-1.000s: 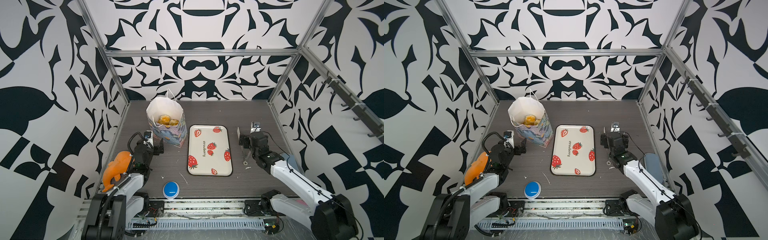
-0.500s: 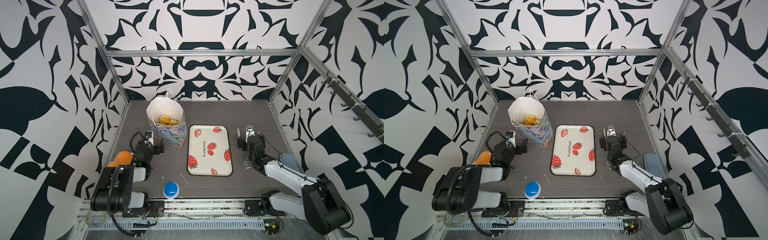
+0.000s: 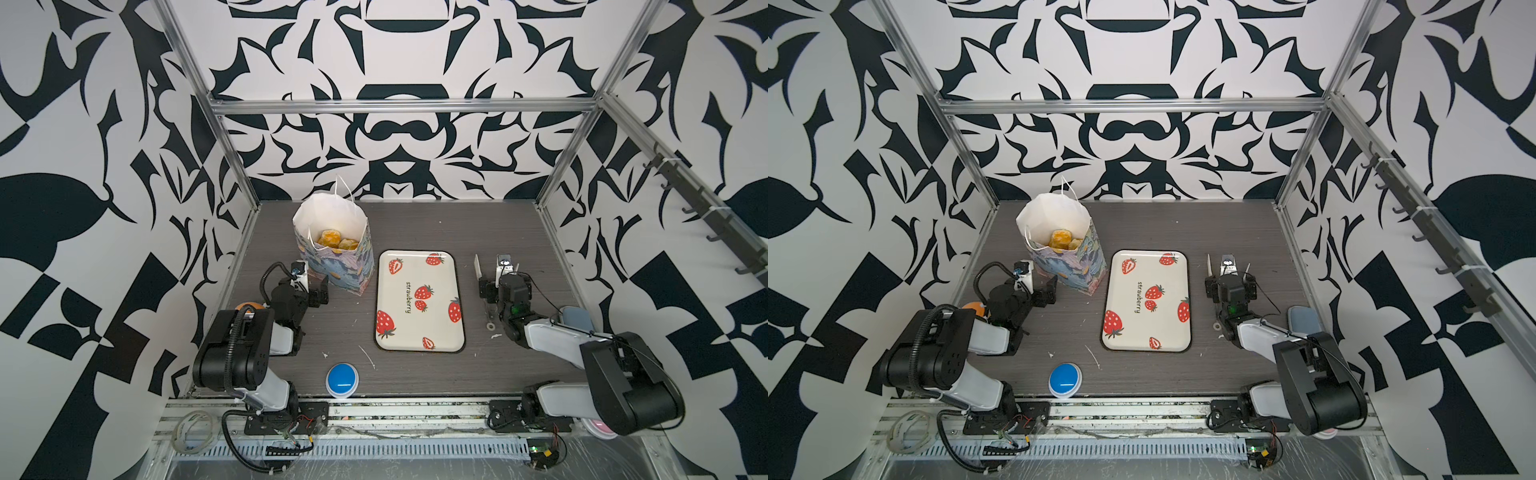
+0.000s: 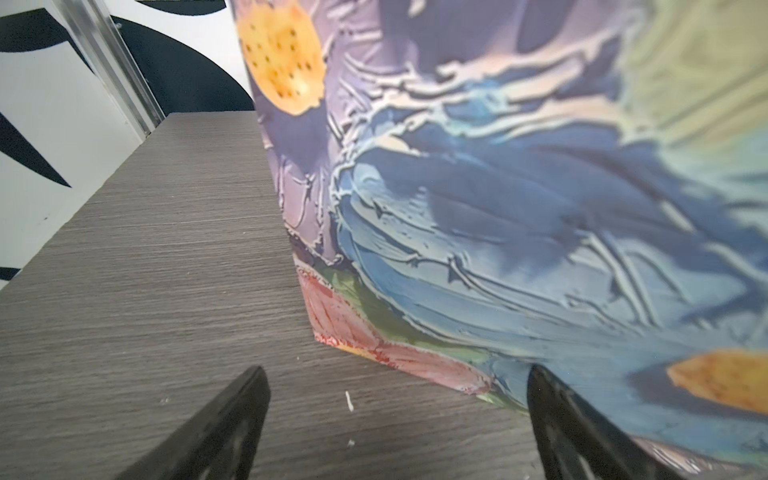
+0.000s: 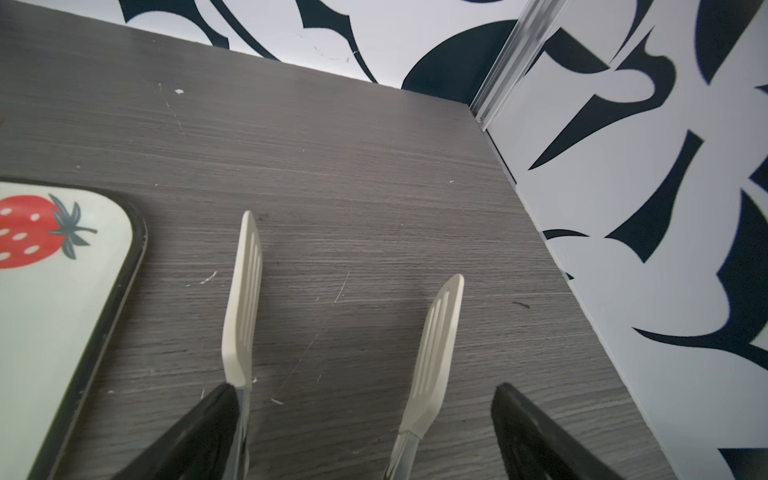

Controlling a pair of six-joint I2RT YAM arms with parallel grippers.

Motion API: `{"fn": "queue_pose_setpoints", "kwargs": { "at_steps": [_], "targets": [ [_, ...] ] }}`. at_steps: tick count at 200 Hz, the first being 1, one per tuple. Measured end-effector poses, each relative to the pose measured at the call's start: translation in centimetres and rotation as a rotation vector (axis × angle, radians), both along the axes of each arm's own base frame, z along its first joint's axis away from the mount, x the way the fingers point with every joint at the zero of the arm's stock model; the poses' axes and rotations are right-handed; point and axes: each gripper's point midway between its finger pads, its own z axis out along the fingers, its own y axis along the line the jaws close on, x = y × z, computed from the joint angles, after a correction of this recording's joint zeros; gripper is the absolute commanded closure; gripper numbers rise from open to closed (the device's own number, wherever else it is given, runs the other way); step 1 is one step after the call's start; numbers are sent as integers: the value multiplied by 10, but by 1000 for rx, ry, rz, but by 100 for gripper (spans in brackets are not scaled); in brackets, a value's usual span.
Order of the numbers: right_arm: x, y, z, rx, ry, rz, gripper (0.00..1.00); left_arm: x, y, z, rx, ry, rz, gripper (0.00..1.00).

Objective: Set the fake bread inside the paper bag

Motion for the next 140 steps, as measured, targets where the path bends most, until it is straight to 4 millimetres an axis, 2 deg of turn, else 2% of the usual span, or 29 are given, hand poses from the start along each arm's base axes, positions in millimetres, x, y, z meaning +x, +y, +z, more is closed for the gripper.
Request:
{"fn": "queue_pose_setpoints", "kwargs": {
  "at_steps": [69,103,140],
  "targets": [
    [10,-1,-1,30,-53,33,1,4,0,1,-1,6,1,1],
    [16,-8,-22,50,-31,24,2,6,0,0,-1,17,1,1],
    [19,-10,-25,85,-41,25,1,9,0,-1,-1,30,1,1]
  ]
}}
